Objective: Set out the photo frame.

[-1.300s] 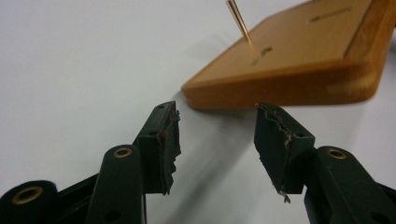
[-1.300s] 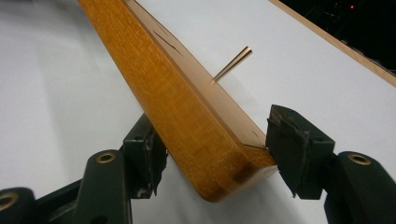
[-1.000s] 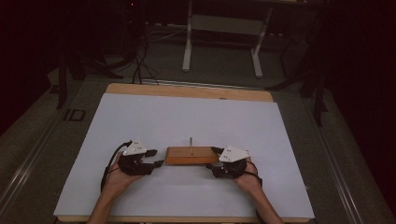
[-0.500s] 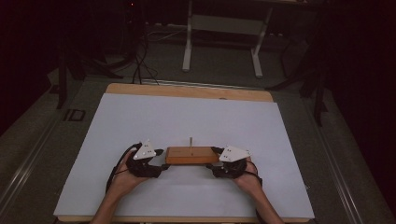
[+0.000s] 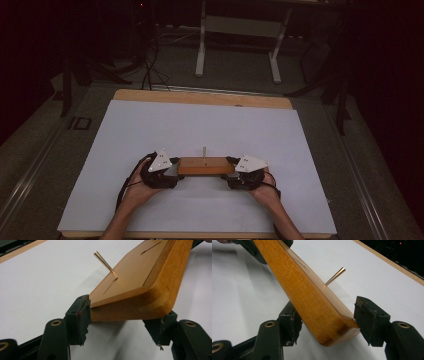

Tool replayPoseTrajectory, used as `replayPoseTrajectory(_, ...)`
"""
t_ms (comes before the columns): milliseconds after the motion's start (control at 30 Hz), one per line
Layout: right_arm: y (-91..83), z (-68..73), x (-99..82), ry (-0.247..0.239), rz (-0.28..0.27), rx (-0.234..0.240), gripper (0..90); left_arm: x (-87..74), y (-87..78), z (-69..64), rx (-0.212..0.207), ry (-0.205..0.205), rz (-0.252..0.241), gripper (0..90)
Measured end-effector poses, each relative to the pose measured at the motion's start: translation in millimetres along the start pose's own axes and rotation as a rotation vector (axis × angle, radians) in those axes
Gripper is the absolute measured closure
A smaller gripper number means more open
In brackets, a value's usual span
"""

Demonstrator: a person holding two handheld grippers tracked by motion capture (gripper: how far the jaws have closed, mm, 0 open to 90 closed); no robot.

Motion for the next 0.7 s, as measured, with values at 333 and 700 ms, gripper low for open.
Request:
replayPoseTrajectory(333,0.3,-3.1,0.0,0.007,-0.006,-0.002,43.2,3.8,0.5,2.4,0.029,0.015,-0.025,43.0)
replayPoseTrajectory(700,1.8,-9.9,-2.9,0.039,-0.017,-0.003,44.5,7.7,5.0,2.0,0.035,0.028,-0.04,42.8)
Point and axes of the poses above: each handheld gripper's, and its own axes: y roughly forward along the jaws, x roughly out of its top, z roughly to its left, the point moved 8 cm from there along y, roughly forward along the jaws, and after that the axes turned 8 degrees about -z, right-handed, at the moved point
